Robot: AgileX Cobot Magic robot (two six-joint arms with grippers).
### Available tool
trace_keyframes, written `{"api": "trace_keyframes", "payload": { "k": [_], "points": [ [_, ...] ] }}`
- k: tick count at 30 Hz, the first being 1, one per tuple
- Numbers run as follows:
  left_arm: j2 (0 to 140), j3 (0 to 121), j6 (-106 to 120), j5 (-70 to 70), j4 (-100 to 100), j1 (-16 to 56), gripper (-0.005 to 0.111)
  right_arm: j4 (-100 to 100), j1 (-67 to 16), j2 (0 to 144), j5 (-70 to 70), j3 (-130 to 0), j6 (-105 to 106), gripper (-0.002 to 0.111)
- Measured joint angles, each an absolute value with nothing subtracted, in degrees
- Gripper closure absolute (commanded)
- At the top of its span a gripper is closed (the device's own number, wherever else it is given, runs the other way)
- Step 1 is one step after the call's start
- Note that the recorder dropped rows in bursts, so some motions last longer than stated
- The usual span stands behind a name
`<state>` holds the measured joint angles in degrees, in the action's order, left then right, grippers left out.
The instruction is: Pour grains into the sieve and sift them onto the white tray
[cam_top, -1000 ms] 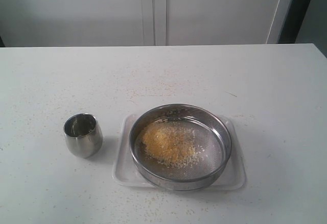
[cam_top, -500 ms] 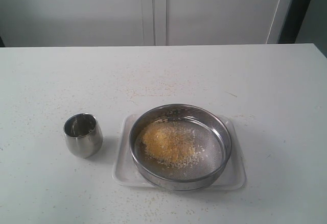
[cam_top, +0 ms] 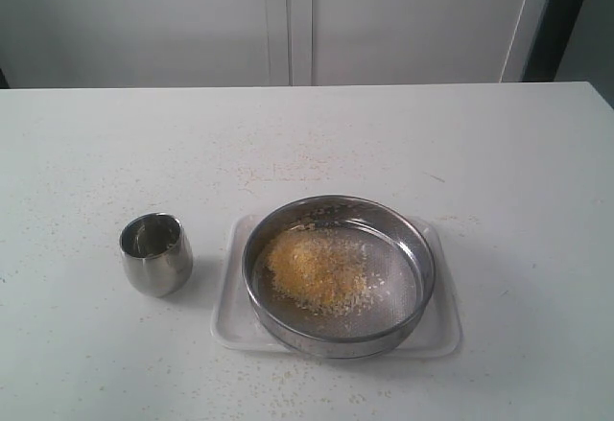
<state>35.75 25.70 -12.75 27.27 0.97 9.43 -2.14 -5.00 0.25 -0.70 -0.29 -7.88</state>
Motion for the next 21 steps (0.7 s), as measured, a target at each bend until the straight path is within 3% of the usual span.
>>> {"api": "trace_keyframes", "payload": {
  "k": [6,21],
  "points": [
    [35.7,25.7,-12.8,27.3,1.0,9.4,0.107,-2.2,-5.0,0.3,-9.3,-0.3,-7.9,0.108],
    [35.7,25.7,-12.8,27.3,0.9,9.4,0.107,-2.5,-5.0,0.3,-12.6,-0.3,-2.2,0.108]
  ]
}}
